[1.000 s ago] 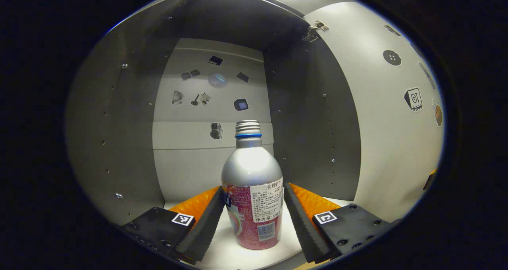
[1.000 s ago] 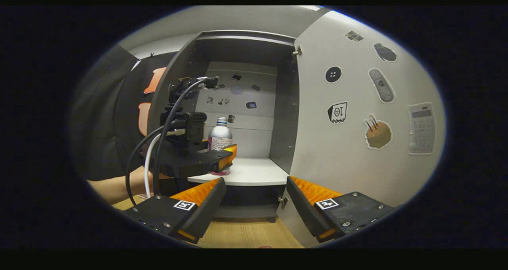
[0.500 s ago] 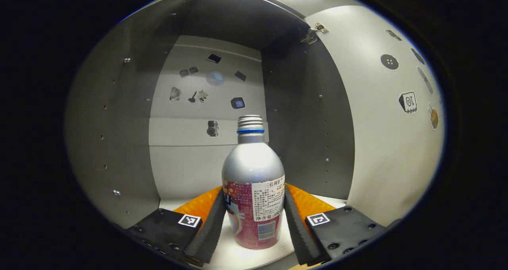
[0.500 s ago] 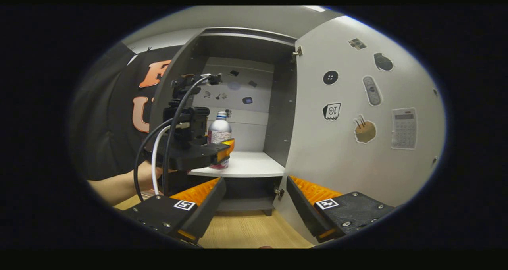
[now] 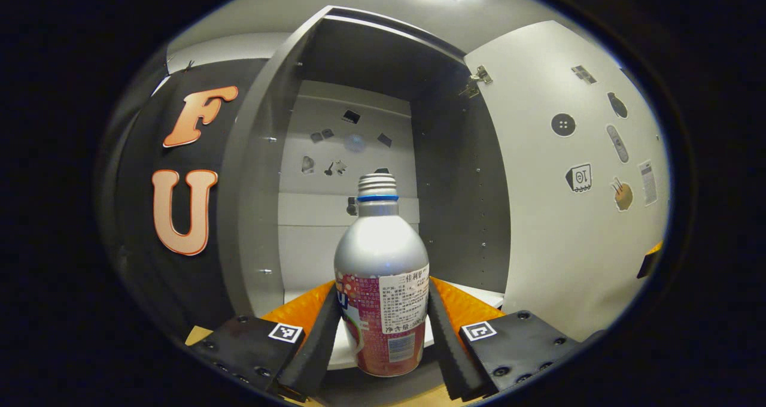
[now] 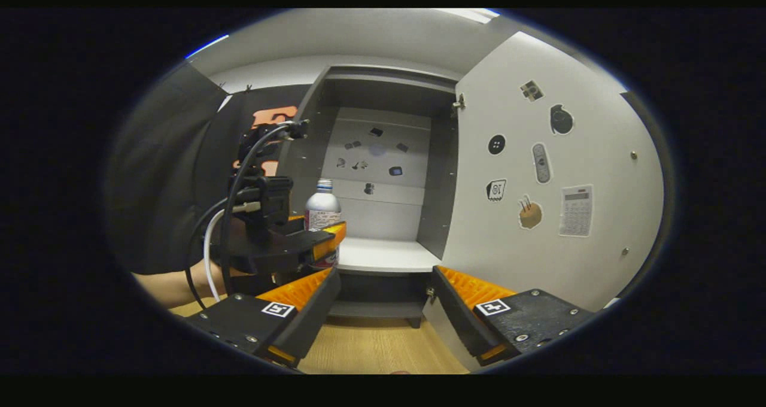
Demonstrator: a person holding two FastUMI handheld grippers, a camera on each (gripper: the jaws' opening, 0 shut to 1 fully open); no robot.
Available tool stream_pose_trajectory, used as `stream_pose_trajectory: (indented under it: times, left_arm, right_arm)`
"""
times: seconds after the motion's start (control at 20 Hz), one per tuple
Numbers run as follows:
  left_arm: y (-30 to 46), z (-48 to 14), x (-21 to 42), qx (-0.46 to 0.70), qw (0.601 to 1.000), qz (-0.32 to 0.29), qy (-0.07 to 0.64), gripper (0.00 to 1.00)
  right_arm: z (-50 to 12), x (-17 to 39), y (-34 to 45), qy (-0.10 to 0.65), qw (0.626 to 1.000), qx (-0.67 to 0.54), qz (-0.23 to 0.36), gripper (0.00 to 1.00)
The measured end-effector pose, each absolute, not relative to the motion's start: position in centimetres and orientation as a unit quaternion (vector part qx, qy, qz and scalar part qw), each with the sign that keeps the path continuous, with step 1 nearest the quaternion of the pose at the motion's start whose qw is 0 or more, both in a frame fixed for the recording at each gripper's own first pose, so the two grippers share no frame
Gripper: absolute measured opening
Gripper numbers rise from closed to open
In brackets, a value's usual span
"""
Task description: Open the cabinet door with the right hand, grasp the bottle in the cabinet with the left hand and place it on the coaster, then close the cabinet door with the right hand.
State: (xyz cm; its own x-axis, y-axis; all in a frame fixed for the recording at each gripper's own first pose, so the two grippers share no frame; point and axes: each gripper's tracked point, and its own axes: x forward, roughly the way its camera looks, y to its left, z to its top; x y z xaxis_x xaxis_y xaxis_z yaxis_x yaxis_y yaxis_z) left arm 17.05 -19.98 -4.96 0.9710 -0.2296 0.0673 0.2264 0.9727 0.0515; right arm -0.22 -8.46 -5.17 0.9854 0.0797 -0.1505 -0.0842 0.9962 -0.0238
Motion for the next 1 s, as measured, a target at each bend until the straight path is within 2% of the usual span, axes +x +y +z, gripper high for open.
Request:
stream_pose_trajectory:
  times: [0.4,0.75,1.0]
  left_arm:
    - [-18.4,-9.2,5.3,0.055,0.997,-0.061,-0.012,0.81]
    - [-15.2,-16.1,-2.5,0.055,0.998,-0.024,0.000,0.81]
    - [-12.3,-23.0,-5.9,0.058,0.998,-0.009,0.038,0.82]
  right_arm:
    - [-4.2,-6.7,-9.3,0.060,0.993,-0.015,0.096,0.94]
    - [-5.9,-7.8,-8.3,0.073,0.992,-0.013,0.100,0.94]
    - [-7.5,-7.8,-5.5,0.075,0.992,-0.019,0.104,0.95]
